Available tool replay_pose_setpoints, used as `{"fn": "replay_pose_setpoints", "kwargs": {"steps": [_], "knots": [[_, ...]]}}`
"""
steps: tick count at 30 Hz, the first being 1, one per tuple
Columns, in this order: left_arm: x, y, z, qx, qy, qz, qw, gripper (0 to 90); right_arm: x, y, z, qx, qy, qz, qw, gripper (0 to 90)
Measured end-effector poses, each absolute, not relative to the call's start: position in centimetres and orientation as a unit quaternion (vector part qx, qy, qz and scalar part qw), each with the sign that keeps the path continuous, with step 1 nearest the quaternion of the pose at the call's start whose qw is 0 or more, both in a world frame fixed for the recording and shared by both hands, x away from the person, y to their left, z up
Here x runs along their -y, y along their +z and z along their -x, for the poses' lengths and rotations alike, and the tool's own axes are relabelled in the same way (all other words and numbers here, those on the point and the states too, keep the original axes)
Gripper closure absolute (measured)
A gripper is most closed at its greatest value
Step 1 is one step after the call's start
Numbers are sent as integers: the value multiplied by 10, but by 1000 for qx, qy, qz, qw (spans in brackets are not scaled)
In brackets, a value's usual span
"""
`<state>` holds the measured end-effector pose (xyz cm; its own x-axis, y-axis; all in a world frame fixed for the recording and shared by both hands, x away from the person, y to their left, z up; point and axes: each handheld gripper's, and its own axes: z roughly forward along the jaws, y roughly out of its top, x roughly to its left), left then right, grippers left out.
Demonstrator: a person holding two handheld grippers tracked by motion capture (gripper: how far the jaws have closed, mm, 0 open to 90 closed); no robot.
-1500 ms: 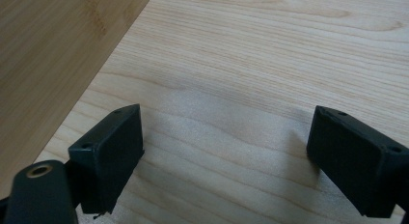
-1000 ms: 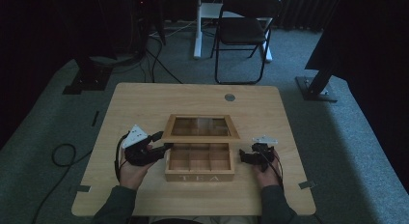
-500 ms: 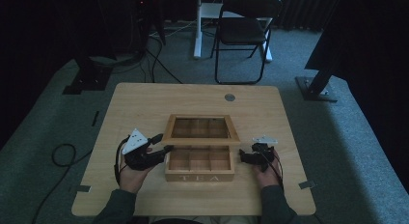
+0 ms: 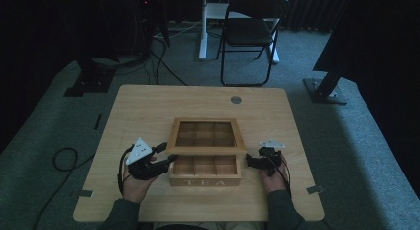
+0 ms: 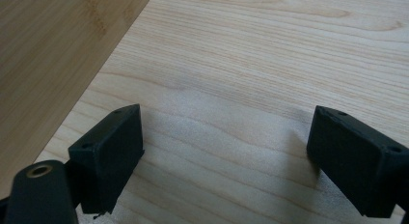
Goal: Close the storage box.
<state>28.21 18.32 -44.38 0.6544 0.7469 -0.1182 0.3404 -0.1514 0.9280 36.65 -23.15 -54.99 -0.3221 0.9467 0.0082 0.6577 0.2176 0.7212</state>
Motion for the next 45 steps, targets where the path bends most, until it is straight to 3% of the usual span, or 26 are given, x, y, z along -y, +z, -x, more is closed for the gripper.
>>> {"fn": "replay_pose_setpoints", "kwargs": {"steps": [45], "knots": [[-176,-476,-267,-377,182,-750,512,424,232,-550,-367,-748,320,-536,225,122]]}}
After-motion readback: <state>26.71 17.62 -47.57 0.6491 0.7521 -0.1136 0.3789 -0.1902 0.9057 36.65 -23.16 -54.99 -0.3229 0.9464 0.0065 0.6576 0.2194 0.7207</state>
